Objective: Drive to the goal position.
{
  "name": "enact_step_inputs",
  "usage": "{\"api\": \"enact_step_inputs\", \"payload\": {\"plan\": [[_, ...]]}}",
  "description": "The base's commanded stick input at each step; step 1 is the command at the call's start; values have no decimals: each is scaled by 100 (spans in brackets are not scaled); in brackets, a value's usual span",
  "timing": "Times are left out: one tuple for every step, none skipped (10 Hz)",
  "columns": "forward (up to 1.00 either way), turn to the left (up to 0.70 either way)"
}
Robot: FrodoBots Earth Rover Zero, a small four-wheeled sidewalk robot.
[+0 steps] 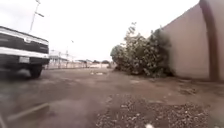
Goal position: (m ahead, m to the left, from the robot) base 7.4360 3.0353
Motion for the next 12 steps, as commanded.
{"api": "enact_step_inputs", "payload": {"plan": [[45,27],[45,27],[45,27],[45,27],[45,27],[45,27],[45,27],[45,27],[45,16],[45,6],[45,0],[45,0]]}}
